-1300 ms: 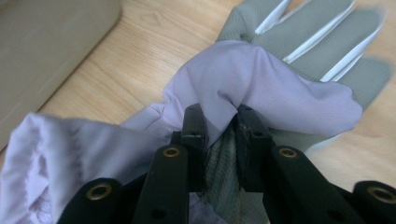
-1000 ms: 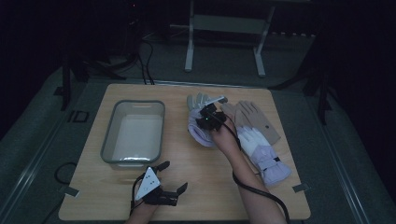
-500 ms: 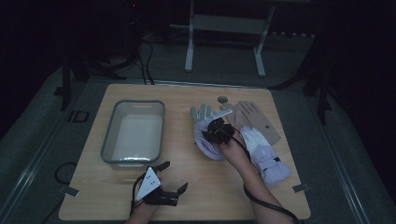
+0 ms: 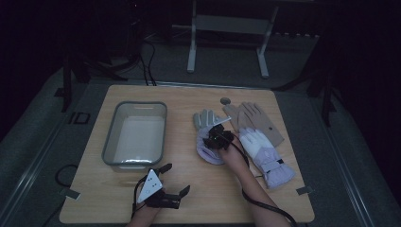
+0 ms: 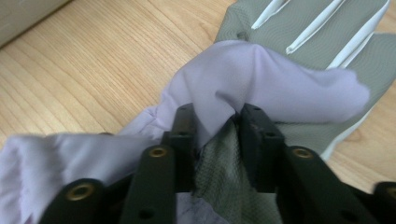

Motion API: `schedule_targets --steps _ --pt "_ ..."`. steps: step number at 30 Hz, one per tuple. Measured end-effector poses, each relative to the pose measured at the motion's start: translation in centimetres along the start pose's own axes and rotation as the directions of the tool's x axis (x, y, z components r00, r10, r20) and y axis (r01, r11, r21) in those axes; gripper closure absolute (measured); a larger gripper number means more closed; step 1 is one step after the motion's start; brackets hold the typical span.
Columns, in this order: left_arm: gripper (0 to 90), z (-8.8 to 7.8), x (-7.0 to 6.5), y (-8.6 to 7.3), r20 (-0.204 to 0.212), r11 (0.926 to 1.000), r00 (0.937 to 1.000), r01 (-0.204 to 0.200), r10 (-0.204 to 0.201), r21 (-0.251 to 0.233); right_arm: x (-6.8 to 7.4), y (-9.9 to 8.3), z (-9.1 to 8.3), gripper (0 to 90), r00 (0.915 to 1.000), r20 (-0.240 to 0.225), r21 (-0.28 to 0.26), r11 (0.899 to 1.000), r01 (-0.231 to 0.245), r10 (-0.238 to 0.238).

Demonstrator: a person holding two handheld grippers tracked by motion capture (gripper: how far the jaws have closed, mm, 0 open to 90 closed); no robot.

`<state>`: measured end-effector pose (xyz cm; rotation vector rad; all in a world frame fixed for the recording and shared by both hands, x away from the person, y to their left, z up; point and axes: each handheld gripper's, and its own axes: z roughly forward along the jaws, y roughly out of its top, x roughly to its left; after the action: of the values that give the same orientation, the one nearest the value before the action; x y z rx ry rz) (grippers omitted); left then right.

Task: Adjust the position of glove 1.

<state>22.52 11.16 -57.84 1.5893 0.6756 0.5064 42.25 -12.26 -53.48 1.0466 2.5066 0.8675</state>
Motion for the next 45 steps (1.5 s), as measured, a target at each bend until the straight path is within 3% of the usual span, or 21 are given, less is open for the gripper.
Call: schedule_targets --steps 5,9,17,22,24,27,39,40,45 --pt "1.3 0.0 0.0 0.0 -0.002 1.0000 1.0000 0.001 -0.001 -0.002 0.3 -0.4 0.4 45.3 0.9999 -0.015 0.002 1.000 -0.002 0.002" --pt "1.3 -0.1 0.0 0.0 -0.001 1.0000 1.0000 -0.002 0.002 -0.004 0.6 -0.8 0.6 38.1 0.9995 -0.023 -0.015 1.000 0.023 -0.024" --pt "1.3 -0.1 0.0 0.0 -0.001 1.0000 1.0000 -0.005 0.005 -0.006 0.7 -1.2 0.7 35.7 0.9997 -0.024 -0.047 0.999 -0.002 0.001" --pt "1.3 -0.1 0.0 0.0 0.002 1.0000 1.0000 -0.002 0.002 -0.007 0.6 -1.6 0.6 34.8 0.9985 -0.054 -0.073 0.997 -0.008 0.004" --pt "1.3 -0.1 0.0 0.0 0.005 1.0000 1.0000 0.001 -0.001 -0.004 0.6 -1.6 0.5 28.4 0.9988 -0.049 -0.073 0.997 -0.003 -0.001" --pt "1.3 -0.1 0.0 0.0 0.005 1.0000 1.0000 0.001 -0.001 -0.005 0.4 -1.4 0.1 28.5 0.9986 -0.050 -0.074 0.997 -0.020 0.017" --pt "1.3 -0.1 0.0 0.0 0.001 1.0000 1.0000 -0.003 0.003 -0.004 -0.9 -0.7 -4.4 32.5 0.9986 -0.042 -0.153 0.987 -0.037 0.031" --pt "1.3 -0.1 0.0 0.0 0.002 1.0000 1.0000 -0.001 0.001 -0.003 -1.4 -0.6 -5.4 32.5 0.9994 -0.029 -0.157 0.987 -0.025 0.020" --pt "1.3 -0.1 0.0 0.0 0.000 1.0000 1.0000 -0.002 0.002 -0.005 -2.6 -1.0 -7.7 32.3 0.9985 -0.023 -0.190 0.980 -0.052 0.049"
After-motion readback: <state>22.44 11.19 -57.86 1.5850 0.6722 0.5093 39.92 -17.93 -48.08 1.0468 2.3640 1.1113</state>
